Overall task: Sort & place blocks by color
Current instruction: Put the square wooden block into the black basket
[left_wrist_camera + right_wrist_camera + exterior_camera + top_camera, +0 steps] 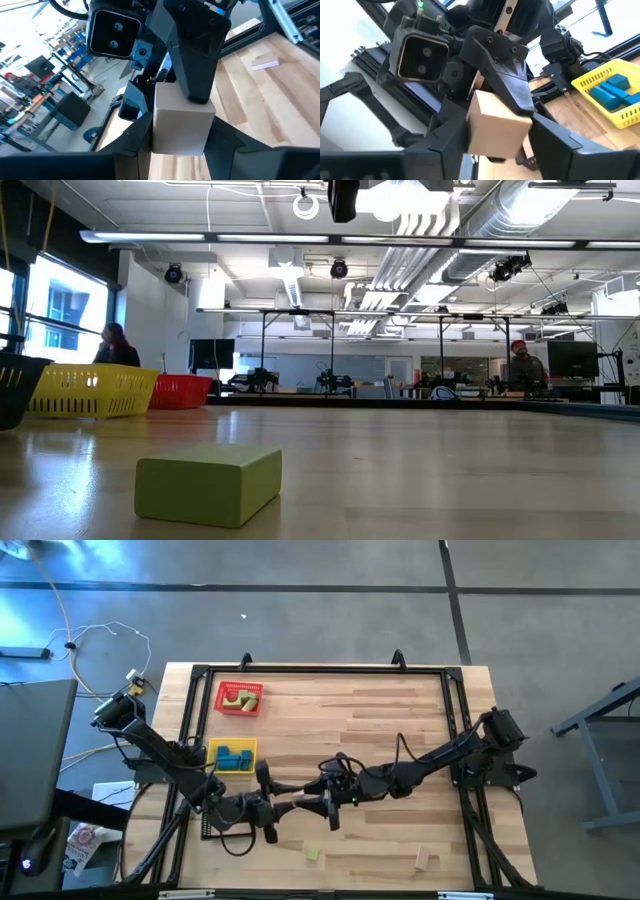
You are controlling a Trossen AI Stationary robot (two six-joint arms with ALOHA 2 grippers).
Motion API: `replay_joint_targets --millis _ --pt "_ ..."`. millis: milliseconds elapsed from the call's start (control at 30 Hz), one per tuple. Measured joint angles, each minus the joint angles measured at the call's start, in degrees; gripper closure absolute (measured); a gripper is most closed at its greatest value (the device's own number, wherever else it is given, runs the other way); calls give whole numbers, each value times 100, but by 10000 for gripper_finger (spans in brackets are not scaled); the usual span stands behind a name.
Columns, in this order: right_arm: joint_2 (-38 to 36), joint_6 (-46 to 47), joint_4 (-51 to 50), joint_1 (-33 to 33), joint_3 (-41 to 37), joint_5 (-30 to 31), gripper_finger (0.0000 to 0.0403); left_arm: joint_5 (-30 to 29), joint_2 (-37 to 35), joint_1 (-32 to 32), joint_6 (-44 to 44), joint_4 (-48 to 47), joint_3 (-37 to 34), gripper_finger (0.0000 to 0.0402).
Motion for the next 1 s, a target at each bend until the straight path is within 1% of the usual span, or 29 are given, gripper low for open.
replay_joint_targets --millis 67,167,333,500,667,733,800,1000 --pt "0 11 -52 2 0 -132 198 -89 0 -87 -182 -110 0 287" --pt "7 62 -121 1 -9 -352 181 -420 -4 -259 -380 -363 0 290" --pt "7 63 -276 23 -9 -496 175 -600 -7 -599 -915 -651 0 290" --pt "7 -229 -526 212 -9 -396 176 -609 -7 -1059 -1658 -980 0 290" --pt "7 -636 -495 452 -11 81 176 -603 -7 -1418 -2584 -1327 2 289" --pt "7 -775 -465 529 -11 280 176 -454 -7 -1497 -3010 -1546 11 289" --pt "7 -827 -467 574 -11 411 176 -112 -7 -1524 -3504 -1999 114 289" --pt "9 -1024 -674 577 227 436 176 1172 -7 -1366 -5231 -4050 763 289"
